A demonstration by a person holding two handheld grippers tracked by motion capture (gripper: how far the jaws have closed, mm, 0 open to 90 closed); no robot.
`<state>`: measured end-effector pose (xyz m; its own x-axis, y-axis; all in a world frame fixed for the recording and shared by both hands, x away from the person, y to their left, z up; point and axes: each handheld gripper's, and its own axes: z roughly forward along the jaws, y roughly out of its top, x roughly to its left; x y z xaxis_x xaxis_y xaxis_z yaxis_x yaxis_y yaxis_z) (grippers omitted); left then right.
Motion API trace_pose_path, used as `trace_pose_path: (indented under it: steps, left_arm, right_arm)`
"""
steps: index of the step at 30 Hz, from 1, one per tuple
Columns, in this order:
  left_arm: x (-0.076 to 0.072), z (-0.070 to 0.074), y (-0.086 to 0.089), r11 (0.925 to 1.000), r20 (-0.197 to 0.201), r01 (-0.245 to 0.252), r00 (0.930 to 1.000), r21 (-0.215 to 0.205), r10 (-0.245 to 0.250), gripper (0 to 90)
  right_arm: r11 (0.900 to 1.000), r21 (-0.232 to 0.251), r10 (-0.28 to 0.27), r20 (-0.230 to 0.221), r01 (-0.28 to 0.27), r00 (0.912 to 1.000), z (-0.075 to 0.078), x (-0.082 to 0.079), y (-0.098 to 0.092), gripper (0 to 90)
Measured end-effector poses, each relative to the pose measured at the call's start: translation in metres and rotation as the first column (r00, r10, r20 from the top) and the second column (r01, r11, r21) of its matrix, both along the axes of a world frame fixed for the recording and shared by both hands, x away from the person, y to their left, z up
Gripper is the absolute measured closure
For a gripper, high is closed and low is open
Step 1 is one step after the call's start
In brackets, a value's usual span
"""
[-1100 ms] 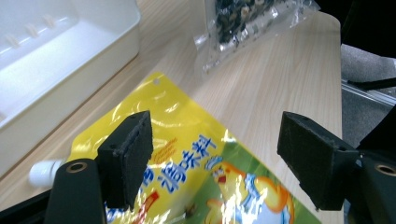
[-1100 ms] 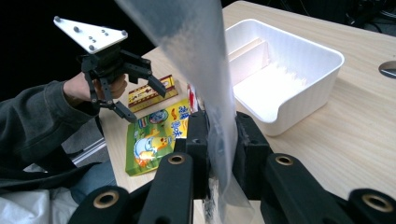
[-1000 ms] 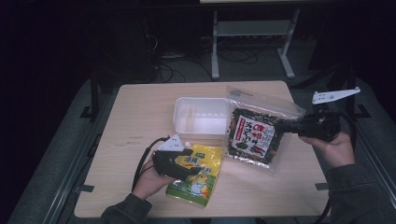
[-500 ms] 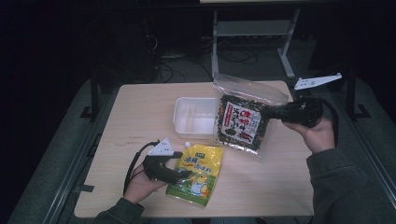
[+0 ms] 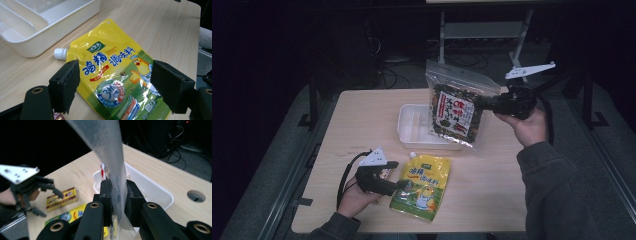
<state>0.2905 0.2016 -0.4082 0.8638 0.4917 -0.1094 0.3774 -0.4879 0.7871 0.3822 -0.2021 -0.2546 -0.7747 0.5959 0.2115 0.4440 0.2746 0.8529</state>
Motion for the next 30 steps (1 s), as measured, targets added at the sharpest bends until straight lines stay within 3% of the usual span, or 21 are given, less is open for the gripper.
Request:
trace_pose_path:
  steps: [4,13,21,30]
  left_arm:
    - [0.001,0.0,0.004,0.9999,-0.004,-0.01,0.9999,-0.009,0.009,23.3]
    - [0.003,-0.001,0.01,0.9996,-0.007,-0.025,0.9997,-0.013,0.025,23.3]
    - [0.004,-0.002,0.014,0.9992,-0.012,-0.037,0.9993,-0.019,0.036,23.3]
    - [0.005,-0.004,0.016,0.9989,-0.016,-0.044,0.9989,-0.017,0.044,23.4]
  right_arm:
    - [0.999,-0.015,-0.03,0.022,0.031,0.9993,0.002,0.016,0.018,78.1]
    - [0.995,-0.049,-0.086,0.06,0.089,0.9945,-0.003,0.037,0.038,78.1]
    - [0.988,-0.081,-0.125,0.063,0.129,0.9902,-0.019,0.054,0.045,78.1]
    - [0.989,-0.061,-0.134,0.054,0.137,0.9895,-0.033,0.062,0.045,78.1]
